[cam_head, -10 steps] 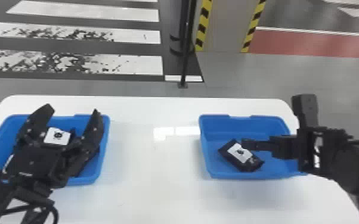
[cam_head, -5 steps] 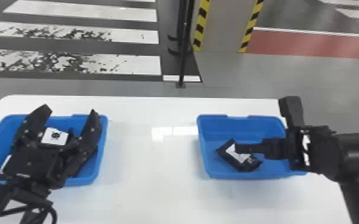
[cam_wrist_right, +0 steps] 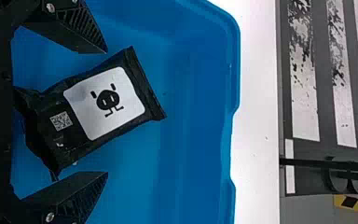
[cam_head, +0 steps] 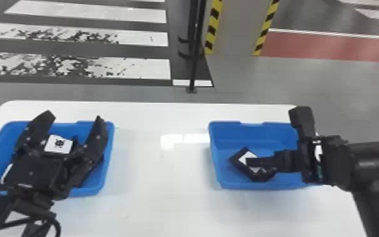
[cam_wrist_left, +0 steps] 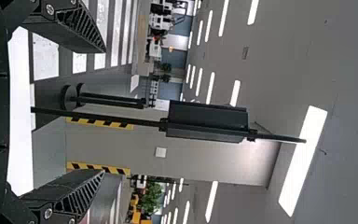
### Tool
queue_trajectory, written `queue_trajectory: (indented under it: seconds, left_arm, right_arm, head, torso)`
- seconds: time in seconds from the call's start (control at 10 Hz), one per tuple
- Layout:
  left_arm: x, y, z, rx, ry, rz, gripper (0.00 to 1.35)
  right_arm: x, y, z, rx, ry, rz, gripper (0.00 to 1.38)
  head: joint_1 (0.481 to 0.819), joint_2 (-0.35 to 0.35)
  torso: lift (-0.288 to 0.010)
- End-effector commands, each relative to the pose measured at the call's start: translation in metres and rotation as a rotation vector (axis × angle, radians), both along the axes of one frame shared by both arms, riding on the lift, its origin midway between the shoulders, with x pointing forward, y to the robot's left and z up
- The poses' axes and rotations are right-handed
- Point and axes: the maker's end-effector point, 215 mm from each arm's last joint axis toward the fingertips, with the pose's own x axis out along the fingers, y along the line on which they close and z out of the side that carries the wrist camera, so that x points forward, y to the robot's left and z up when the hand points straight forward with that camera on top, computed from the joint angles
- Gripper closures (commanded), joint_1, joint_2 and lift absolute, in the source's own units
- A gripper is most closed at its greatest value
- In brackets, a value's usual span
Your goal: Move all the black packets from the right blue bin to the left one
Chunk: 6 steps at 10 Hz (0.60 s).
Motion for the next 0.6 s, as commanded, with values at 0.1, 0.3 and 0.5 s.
queue_trajectory:
  seconds: [0.1, 0.3, 0.5]
  left_arm:
    - [0.0, 0.0, -0.001, -0.001, 0.0, 0.001, 0.12]
    - [0.0, 0.0, -0.001, -0.003, 0.003, -0.001, 0.12]
    - [-0.001, 0.001, -0.003, -0.007, 0.003, 0.0, 0.12]
  right_arm:
    - [0.0, 0.01, -0.01, 0.007, 0.032, 0.021, 0.1]
    - [-0.003, 0.009, -0.015, 0.004, 0.049, 0.017, 0.1]
    - [-0.002, 0.006, -0.02, 0.003, 0.064, 0.014, 0.13]
  head:
    - [0.695, -0.129]
    - [0.695, -0.122]
    - [0.695, -0.123]
  torso:
    - [-0.14]
    - [-0.14]
    - [-0.14]
